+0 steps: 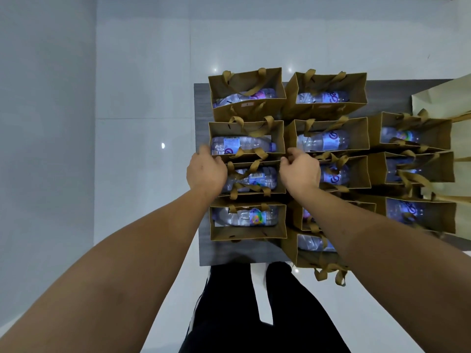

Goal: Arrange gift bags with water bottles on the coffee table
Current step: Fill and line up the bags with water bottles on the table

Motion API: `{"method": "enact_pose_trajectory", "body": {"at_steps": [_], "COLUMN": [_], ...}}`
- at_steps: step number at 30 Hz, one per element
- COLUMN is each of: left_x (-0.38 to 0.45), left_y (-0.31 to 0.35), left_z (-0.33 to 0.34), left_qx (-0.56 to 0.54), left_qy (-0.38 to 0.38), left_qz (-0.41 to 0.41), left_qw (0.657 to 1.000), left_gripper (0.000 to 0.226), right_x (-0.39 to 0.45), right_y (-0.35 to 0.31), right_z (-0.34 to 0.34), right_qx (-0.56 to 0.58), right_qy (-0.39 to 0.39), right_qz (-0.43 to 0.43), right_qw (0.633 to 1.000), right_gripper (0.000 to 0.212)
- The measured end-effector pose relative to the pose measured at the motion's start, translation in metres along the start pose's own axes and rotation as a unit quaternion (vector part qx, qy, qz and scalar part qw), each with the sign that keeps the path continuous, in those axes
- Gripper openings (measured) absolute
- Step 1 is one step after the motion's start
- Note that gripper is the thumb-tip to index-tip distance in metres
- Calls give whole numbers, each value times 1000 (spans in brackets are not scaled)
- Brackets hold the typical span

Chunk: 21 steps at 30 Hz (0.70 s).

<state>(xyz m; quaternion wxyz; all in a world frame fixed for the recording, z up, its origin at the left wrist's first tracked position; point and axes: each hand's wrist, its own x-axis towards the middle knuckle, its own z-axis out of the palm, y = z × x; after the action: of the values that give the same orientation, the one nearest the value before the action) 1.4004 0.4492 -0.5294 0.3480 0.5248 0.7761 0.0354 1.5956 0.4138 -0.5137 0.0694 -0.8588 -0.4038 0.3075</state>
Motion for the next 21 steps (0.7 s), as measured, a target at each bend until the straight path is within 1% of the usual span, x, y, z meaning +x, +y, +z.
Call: {"method": "enact_pose_trajectory", "body": {"at_steps": [4, 7, 10, 13, 17, 21], "left_x": [-28, -51, -74, -94, -118, -144], "left_y": [10, 23, 39, 57, 79, 95], "left_z": [-2, -3, -1, 3, 16, 31], "left_qx": [19, 39, 46, 45, 53, 52], "left_qy": [-2, -17, -41, -60, -60, -29], "left_qz": [71, 97, 109, 131, 141, 131], "left_qw": [997, 994, 992, 988, 987, 990], "left_gripper": [39, 40, 45, 45, 48, 42], "right_x": [-23, -41, -58, -67, -66, -58], "right_y": [19, 40, 70, 96, 120, 147], "right_z": [-17, -34, -51, -68, -85, -97], "right_qx": [-17, -29, -32, -40, -32, -37], "right_qy": [-31, -26, -37, -60, -76, -108], "right_qz": [-14, -17, -7, -12, -45, -79], "right_qw": [999, 999, 999, 997, 996, 990], "right_gripper": [45, 42, 42, 40, 38, 41]}}
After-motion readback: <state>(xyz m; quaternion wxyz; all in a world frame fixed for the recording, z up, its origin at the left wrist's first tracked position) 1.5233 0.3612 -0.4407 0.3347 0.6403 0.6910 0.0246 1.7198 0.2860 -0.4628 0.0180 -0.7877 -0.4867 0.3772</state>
